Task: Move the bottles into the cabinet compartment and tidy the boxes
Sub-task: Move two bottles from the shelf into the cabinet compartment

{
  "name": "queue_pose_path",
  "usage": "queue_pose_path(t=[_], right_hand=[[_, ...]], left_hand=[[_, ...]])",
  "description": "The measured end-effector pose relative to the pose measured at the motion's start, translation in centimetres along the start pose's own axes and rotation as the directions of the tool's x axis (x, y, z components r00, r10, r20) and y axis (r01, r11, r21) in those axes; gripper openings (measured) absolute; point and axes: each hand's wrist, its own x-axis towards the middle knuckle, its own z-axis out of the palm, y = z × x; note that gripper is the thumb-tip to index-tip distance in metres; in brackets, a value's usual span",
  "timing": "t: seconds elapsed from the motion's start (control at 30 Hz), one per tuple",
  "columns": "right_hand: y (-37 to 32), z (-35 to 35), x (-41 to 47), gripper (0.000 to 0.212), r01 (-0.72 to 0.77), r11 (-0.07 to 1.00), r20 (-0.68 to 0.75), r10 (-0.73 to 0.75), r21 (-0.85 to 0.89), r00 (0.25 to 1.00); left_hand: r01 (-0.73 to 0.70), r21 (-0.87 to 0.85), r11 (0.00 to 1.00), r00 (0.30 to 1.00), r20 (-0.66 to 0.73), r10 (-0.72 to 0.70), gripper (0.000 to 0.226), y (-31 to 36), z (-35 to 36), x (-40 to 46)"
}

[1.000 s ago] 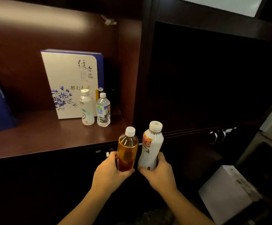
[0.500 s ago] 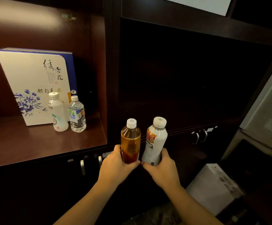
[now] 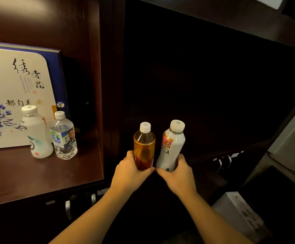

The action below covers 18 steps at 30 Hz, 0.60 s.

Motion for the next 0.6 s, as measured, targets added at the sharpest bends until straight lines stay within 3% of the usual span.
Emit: queue_pose_path(t=[0.6], right_hand=[[5.0,2.7,9.4,0.067,0.067,0.998,0.215,-0.061,-0.020,0.975]], left_hand=[[0.225,0.167,0.960,0.966,-0.164,-0.198,0.068,-0.8,4.1,3.7]])
